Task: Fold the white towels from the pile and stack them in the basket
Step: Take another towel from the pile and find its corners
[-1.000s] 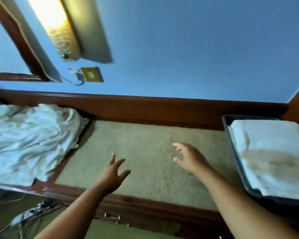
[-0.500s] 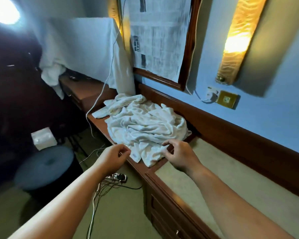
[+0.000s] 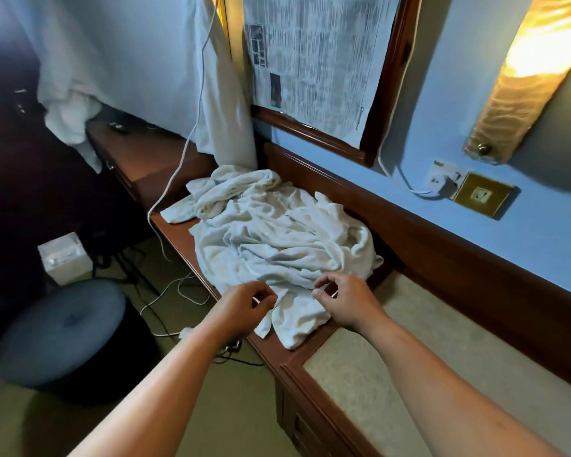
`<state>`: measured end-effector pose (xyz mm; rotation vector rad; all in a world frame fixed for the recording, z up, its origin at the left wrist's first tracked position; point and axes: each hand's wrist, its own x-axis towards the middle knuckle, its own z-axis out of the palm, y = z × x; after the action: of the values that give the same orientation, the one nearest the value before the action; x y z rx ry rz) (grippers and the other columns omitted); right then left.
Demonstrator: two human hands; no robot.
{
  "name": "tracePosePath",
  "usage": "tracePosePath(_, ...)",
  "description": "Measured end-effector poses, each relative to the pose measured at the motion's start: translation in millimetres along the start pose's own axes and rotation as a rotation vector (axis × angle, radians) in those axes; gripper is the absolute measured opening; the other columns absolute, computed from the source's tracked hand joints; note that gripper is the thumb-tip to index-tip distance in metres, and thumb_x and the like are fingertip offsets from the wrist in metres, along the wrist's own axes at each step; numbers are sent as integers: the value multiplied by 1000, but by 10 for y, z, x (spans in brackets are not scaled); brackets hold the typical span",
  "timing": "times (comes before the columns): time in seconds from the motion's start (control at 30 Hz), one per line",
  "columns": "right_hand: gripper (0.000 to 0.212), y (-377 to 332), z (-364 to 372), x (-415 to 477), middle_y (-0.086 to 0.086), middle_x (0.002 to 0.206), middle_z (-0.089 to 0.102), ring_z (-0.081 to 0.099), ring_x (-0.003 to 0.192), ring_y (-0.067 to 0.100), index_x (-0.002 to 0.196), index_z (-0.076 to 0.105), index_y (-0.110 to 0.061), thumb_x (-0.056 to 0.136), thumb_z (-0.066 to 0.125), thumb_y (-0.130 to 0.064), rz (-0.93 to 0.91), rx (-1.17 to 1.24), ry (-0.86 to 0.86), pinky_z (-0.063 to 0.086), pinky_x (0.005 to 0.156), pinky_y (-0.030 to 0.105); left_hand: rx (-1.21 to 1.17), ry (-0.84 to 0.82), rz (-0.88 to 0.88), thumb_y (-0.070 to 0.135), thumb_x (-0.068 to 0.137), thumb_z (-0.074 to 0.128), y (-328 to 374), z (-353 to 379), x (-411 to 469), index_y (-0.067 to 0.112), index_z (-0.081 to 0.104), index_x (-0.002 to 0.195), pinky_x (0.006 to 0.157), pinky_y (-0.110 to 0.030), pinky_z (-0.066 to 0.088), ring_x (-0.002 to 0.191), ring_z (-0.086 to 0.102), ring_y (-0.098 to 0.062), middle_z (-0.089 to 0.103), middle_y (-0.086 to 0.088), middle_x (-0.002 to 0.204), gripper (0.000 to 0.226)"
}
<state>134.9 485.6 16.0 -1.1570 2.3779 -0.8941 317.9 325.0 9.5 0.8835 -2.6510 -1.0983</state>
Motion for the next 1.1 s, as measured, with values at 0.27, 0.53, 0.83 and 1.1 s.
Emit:
tracePosePath(0.27,8,171,175,673,-13,84,69,66,74,4,96,69,-30,89,68,-34,110,86,-5,57,75,30,-58,-76,-15,35,98,59,-252,40,760,31,68,95,60,-21,53,78,68,-2,73,14,86,10)
tracePosePath(0.53,7,167,309,1497,-10,86,67,64,78,4,97,67,-30,92,65,-33,206,88,47,55,71,25,-67,-166,5,36,98,58,-618,-188,1875,36,66,91,67,-26,53,77,68,-5,72,12,86,11)
tracePosePath(0.83,10,42,469,2357,-10,84,66,63,79,5,100,68,-30,91,66,-31,333,143,139,53,74,26,222,-206,161,29,94,64,-1080,-286,3180,31,60,125,90,-31,51,104,62,-12,59,9,122,32)
tracePosePath(1.1,11,135,612,2634,-15,86,62,60,78,4,102,66,-33,91,64,-36,471,108,125,53,76,28,923,-190,441,18,51,93,-1639,-97,3679,25,72,81,60,-39,46,78,56,-29,57,-6,96,37)
